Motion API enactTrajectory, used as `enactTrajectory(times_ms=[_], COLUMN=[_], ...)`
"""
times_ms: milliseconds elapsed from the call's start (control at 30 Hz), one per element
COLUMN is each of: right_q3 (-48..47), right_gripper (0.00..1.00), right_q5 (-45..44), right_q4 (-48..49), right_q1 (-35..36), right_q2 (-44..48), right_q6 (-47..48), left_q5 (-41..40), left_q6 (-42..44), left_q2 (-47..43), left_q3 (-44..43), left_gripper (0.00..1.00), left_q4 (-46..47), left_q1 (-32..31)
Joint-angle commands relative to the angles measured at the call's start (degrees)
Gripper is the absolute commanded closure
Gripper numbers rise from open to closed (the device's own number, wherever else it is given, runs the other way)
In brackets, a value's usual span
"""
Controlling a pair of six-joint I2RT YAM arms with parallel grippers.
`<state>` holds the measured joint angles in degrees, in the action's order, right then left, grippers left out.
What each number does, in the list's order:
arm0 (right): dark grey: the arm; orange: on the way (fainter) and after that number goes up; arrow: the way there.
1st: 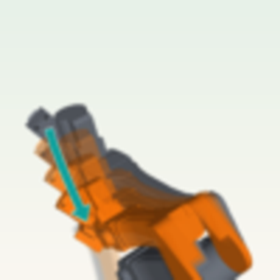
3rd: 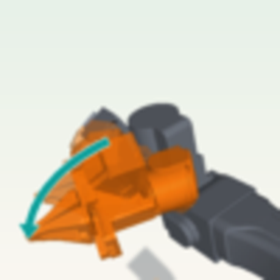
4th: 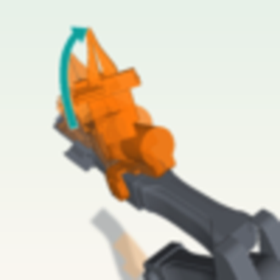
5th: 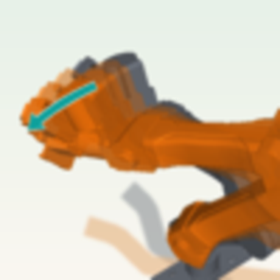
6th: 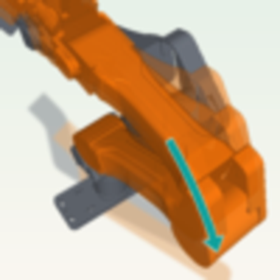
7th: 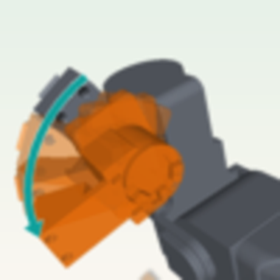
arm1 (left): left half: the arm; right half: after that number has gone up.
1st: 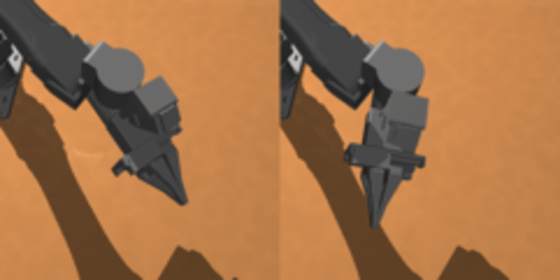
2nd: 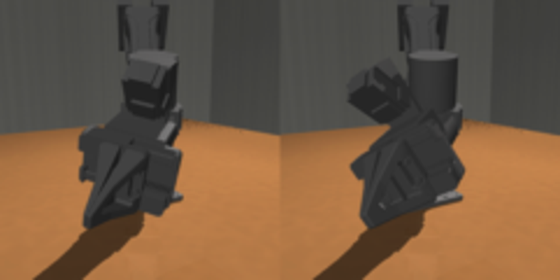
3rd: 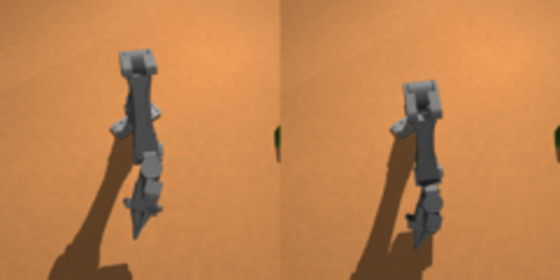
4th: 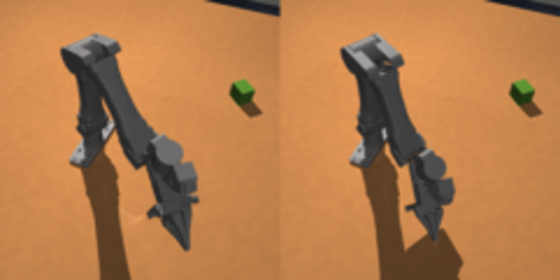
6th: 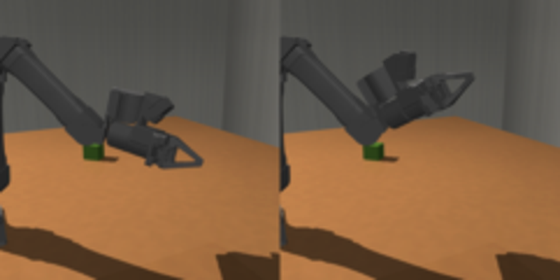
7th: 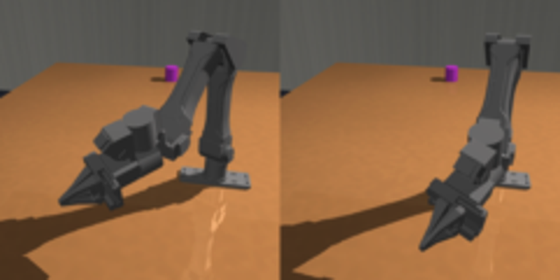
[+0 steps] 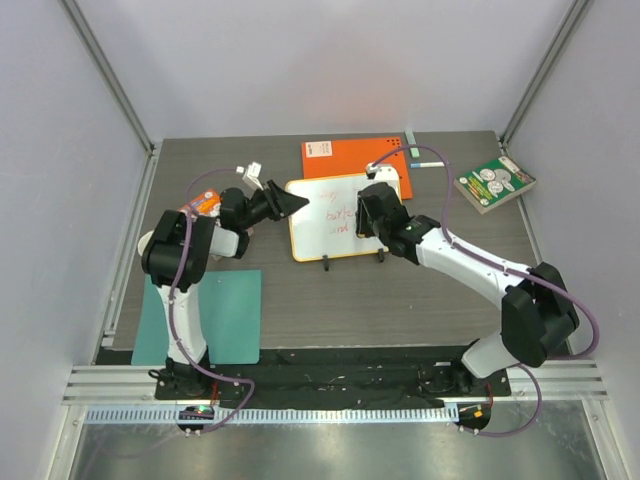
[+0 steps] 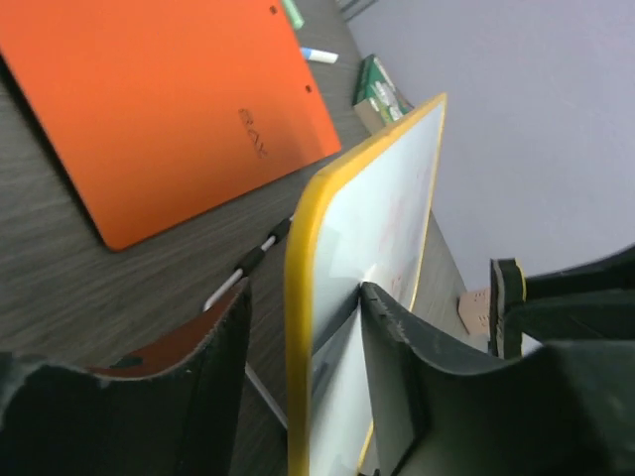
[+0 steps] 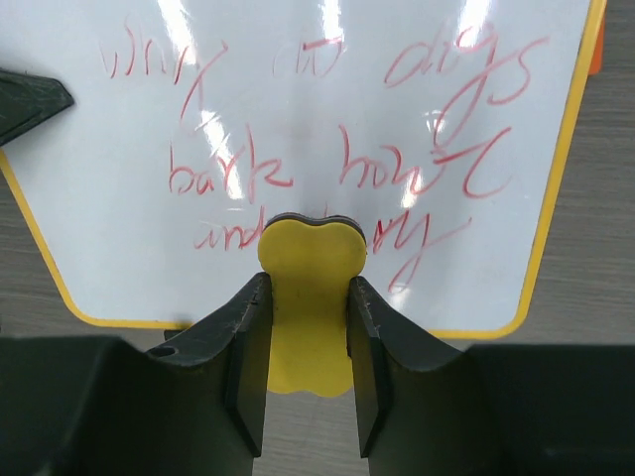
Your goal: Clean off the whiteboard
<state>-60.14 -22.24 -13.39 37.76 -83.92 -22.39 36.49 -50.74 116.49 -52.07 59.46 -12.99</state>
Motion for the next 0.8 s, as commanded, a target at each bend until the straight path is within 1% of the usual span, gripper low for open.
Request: enactTrajectory(times_ms=[0,33,67,100,133,233,267,300,433,567,600,667,767], right_q3=[-3.32,-3.32,-3.23,-3.06,-2.88,-2.44,-2.26,-2.26,-1.83,0.89,1.68,3.53,7.31], right_gripper=[0.99,0.99,0.99,0.98,0.99,0.98,0.99,0.98,0.99,0.99,0.99,0.99,0.99], right_q5=[3.08,3.17,3.17,3.08,3.08,3.08,3.08,3.08,1.68,-3.32,-4.38,-7.71,-9.75], right_q4=[5.12,5.56,5.91,6.26,6.88,8.11,8.37,8.73,9.78,13.12,16.26,18.74,26.81], right_q1=[-1.9,-2.16,-2.25,-2.51,-2.69,-3.04,-3.22,-3.22,-3.3,-3.39,-3.39,-3.39,-3.39], right_q2=[-2.03,-2.3,-2.47,-2.74,-2.74,-2.83,-2.74,-2.83,-2.65,-2.65,-2.83,-3.61,-5.02], right_q6=[2.79,2.79,2.79,2.79,2.79,2.44,2.09,2.0,1.83,2.79,3.23,4.9,7.97], left_q5=[6.31,6.66,7.8,8.24,8.59,8.86,8.69,8.69,8.33,7.72,7.63,7.72,7.98], left_q6=[-10.15,-10.6,-10.78,-10.35,-9.82,-7.28,-6.66,-5.87,-3.23,-1.21,-1.03,-0.76,-0.68], left_q2=[2.42,2.43,2.34,1.73,1.29,-0.64,-1.08,-1.52,-2.84,-3.11,-2.93,-2.5,-1.79], left_q3=[-2.07,-1.98,-2.07,-2.07,-2.24,-1.81,-1.72,-1.71,-1.45,-0.49,-0.05,0.13,-0.04], left_gripper=[0.6,0.67,0.76,0.81,0.84,0.88,0.96,1.0,1.0,1.0,1.0,1.0,1.0], left_q4=[20.41,20.78,20.96,20.26,19.3,15.87,14.82,12.28,8.39,6.54,6.46,6.46,5.93], left_q1=[1.74,2.18,2.27,2.36,2.36,2.36,2.36,2.36,2.36,2.27,2.36,2.36,2.36])
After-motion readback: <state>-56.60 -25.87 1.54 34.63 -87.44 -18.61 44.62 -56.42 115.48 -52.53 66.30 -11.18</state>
